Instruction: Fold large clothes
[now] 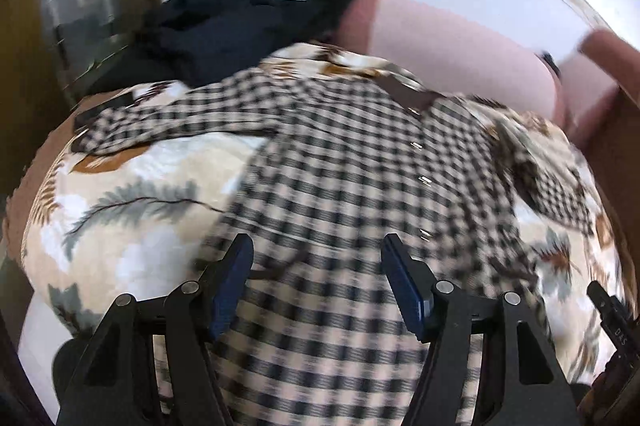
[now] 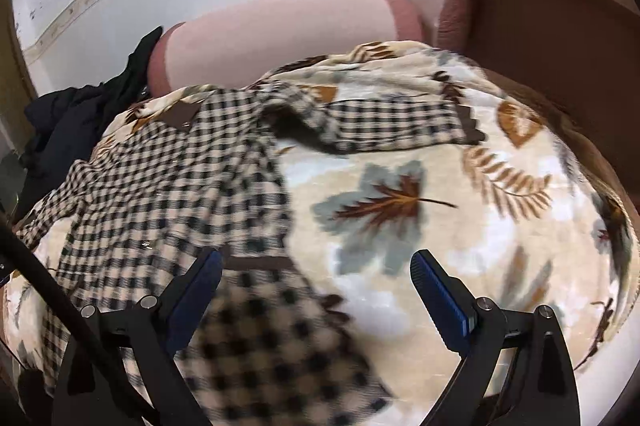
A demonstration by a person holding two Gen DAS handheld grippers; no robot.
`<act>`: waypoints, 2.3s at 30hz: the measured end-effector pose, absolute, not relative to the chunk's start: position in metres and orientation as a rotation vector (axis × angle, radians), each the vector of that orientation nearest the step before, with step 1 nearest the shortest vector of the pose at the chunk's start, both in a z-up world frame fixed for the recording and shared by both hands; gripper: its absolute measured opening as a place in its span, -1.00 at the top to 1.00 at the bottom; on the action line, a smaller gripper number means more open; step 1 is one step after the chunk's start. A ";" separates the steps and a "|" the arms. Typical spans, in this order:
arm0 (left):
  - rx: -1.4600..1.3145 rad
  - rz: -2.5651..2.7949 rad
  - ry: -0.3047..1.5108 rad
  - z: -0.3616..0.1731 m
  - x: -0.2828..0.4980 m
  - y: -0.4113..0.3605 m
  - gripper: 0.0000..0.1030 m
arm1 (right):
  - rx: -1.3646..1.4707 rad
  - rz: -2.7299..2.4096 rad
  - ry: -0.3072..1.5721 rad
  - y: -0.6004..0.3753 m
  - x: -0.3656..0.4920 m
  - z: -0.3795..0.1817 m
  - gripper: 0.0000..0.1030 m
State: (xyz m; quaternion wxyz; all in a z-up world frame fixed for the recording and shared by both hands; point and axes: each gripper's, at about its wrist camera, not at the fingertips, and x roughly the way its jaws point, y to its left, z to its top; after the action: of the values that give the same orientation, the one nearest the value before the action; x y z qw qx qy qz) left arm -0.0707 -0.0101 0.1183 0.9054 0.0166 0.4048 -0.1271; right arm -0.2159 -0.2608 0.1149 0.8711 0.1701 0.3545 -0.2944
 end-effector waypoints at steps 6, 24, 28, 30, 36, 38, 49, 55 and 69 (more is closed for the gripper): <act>0.173 -0.321 0.881 0.110 -0.088 -0.084 -0.27 | 0.490 -0.621 0.676 -0.290 -0.296 0.102 -0.90; 0.353 -0.506 0.690 0.161 -0.145 -0.316 -0.28 | 0.881 -0.336 0.515 -0.342 -0.326 0.049 -0.90; 0.361 -0.578 0.698 0.157 -0.146 -0.369 -0.28 | 0.878 -0.353 0.505 -0.347 -0.336 0.046 -0.90; 0.386 -0.609 0.681 0.150 -0.151 -0.400 -0.28 | 0.873 -0.370 0.501 -0.352 -0.340 0.046 -0.90; 0.531 -0.773 0.621 0.135 -0.181 -0.476 -0.28 | 0.930 -0.439 0.455 -0.369 -0.350 0.042 -0.89; 0.547 -0.800 0.582 0.134 -0.188 -0.483 -0.28 | 0.952 -0.436 0.445 -0.373 -0.352 0.041 -0.89; 0.474 -0.709 0.594 0.147 -0.163 -0.438 -0.28 | 0.917 -0.477 0.483 -0.373 -0.343 0.039 -0.89; 0.365 -0.537 0.616 0.176 -0.144 -0.327 -0.29 | 0.831 -0.522 0.551 -0.365 -0.328 0.042 -0.89; 0.219 -0.106 0.653 0.192 -0.150 -0.083 -0.42 | 0.658 -0.517 0.655 -0.337 -0.310 0.050 -0.89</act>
State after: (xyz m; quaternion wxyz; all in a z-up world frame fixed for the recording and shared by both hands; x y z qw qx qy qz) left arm -0.1505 -0.0832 0.1916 0.9400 0.1072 0.3197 -0.0518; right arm -0.3101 -0.3373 0.0497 0.8620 0.3138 0.3124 -0.2466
